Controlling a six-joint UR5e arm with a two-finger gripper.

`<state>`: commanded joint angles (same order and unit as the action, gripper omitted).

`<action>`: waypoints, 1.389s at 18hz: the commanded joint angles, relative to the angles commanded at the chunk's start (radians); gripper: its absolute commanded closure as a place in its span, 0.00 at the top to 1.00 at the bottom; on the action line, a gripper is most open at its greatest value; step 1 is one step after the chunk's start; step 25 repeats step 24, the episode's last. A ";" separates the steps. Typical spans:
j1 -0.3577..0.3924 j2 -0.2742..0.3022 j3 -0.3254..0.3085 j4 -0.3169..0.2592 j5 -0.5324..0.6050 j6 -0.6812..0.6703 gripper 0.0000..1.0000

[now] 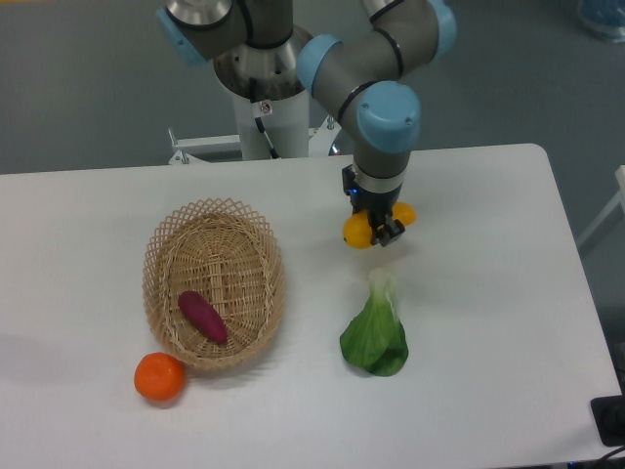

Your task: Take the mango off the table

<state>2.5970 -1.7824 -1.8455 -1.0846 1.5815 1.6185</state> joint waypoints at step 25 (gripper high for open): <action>0.006 -0.187 0.308 0.012 -0.009 -0.143 0.45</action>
